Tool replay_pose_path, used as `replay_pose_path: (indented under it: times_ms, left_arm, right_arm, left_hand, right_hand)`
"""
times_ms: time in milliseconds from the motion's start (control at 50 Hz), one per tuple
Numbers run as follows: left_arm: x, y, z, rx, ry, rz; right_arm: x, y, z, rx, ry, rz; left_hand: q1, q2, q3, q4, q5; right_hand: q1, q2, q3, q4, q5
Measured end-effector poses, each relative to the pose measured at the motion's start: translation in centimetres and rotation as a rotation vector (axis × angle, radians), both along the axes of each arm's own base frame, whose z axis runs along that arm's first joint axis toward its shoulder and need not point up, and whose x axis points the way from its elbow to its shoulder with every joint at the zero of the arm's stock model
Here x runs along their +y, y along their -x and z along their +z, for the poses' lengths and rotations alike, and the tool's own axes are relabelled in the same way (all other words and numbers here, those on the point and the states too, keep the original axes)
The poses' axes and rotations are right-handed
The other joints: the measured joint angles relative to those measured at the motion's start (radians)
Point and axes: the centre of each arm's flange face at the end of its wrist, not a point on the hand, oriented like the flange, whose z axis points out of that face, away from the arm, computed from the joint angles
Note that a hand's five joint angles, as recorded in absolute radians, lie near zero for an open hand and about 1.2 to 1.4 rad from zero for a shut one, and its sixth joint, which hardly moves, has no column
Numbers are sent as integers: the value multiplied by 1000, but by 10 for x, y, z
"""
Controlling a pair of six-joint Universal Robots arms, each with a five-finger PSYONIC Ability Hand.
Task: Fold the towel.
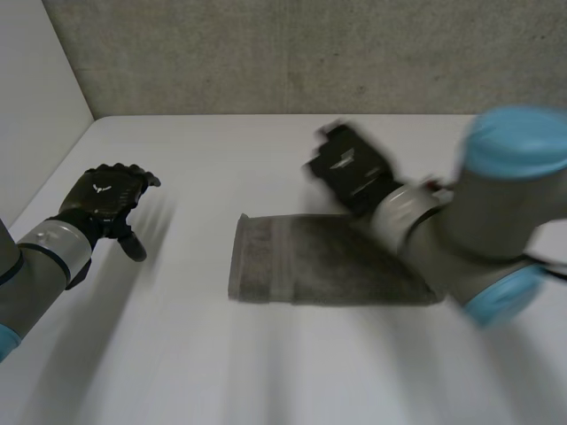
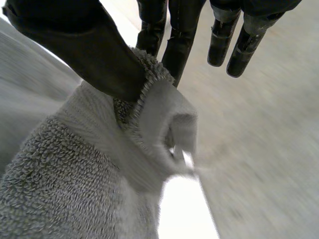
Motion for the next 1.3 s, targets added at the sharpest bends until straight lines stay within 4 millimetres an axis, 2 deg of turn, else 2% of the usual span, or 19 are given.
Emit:
replay_pose_path:
  times_ms: [40,80,140,200,300,340,420,500,520,560,620,700,760,800,900,1000,1080,1200,1300]
  left_arm:
    - [0,0,0,0,0,0]
    - [0,0,-1,-1,-2,1]
    - [0,0,-2,-1,-5,1]
    - [-1,0,-3,-2,-9,1]
    - [-1,2,-3,-1,-6,-4]
    - [-1,5,-1,0,1,-11]
    - [-1,13,5,7,22,-34]
    - [3,30,16,41,51,-77]
    - [4,32,18,47,54,-84]
    - [7,42,24,75,65,-109]
    - [12,52,30,105,73,-137]
    - [21,69,35,133,74,-186]
    - [27,79,33,137,66,-215]
    - [32,86,29,136,56,-234]
    - [38,95,21,124,37,-246]
    - [39,97,14,114,24,-233]
    - [40,96,13,112,18,-227]
    - [41,95,11,111,12,-224]
    - [41,93,10,108,3,-218]
  right_arm:
    - [24,-25,-20,37,-5,69]
    - [40,-40,-37,69,-13,113]
    - [56,-55,-63,121,-23,157]
    - [63,-60,-79,156,-28,164]
    - [60,-58,-79,158,-32,135]
    - [56,-52,-70,133,-42,110]
    - [44,-34,-48,58,-81,43]
    - [23,4,-24,-55,-159,-78]
    - [20,10,-22,-68,-171,-95]
    - [11,34,-18,-113,-221,-160]
    - [4,58,-21,-139,-276,-214]
    - [-1,93,-36,-150,-371,-276]
    - [-3,109,-47,-152,-425,-298]
    - [-3,121,-58,-154,-473,-314]
    - [-6,135,-74,-163,-535,-326]
    - [-12,138,-88,-167,-555,-324]
    - [-16,138,-94,-164,-553,-324]
    - [-20,145,-95,-164,-550,-348]
    - [-22,157,-83,-162,-528,-378]
  left_hand:
    - [0,0,0,0,0]
    - [0,0,0,0,0]
    - [0,0,0,0,0]
    - [0,0,0,0,0]
    - [-3,0,0,0,0]
    - [-3,0,0,0,0]
    - [-3,0,0,0,0]
    - [-3,0,0,0,0]
    - [-3,0,0,0,0]
    - [-3,0,0,0,0]
    - [-3,0,0,0,0]
    - [-3,0,0,0,0]
    - [-3,0,0,0,0]
    - [-3,0,0,0,0]
    - [-3,0,0,0,0]
    - [-3,0,0,0,0]
    - [-3,0,0,0,0]
    - [-3,0,0,0,0]
    - [-3,0,0,0,0]
  right_hand:
    - [1,0,0,0,0]
    - [3,0,0,0,0]
    - [-251,-246,0,0,-247]
    - [-531,-520,0,0,-547]
    - [-909,-895,0,0,-958]
    - [-1032,-1031,0,0,-1088]
    - [-1070,-1064,0,0,-1096]
    - [-1075,-1064,0,0,-1096]
    - [-1075,-1064,0,0,-1096]
    - [-1076,-1064,0,0,-1096]
    - [-1079,-1064,0,0,-1096]
    - [-1077,-1063,0,0,-1096]
    - [-1054,-1048,0,0,-1080]
    - [-978,-974,0,0,-986]
    - [-693,-687,0,0,-710]
    - [-387,-382,0,0,-417]
    - [-42,-37,0,0,-54]
    - [-14,-10,0,0,-6]
    - [-10,-10,0,0,-6]
